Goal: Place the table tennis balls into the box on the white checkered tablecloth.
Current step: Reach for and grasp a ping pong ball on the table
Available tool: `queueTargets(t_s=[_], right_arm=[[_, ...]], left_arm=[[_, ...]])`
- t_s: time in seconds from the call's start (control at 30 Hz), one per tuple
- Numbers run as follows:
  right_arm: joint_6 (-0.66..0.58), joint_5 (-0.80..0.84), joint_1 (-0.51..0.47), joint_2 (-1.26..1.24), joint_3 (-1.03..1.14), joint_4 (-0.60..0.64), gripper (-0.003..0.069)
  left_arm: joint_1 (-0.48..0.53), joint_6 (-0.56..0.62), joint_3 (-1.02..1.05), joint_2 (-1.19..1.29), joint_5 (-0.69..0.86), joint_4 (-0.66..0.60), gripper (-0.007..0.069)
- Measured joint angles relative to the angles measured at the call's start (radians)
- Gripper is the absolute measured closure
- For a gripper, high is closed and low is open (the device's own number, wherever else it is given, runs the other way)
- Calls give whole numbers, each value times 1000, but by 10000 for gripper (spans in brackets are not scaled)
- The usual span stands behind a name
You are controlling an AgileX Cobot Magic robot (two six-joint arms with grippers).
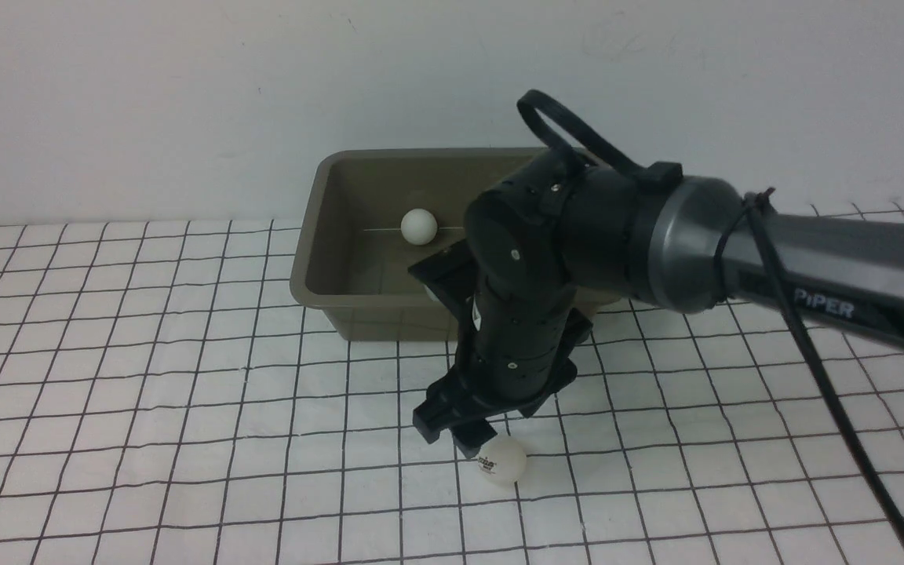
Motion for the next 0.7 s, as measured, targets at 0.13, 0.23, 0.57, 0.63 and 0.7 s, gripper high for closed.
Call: queueTargets(t_s=[0.13,0.23,0.57,0.63,0.7], right_arm=[[11,0,0,33,0,-14,179],[15,-8,0,63,0,-14,179],[22,-36,0,124,0,-13,188],[22,-38,0,137,0,-13,216],[22,-38,0,140,0,-13,279]], left_arm=[[0,0,0,0,0,0,629],[0,0,0,0,0,0,629],[0,0,0,0,0,0,629],[0,0,0,0,0,0,629],[0,0,0,0,0,0,629]])
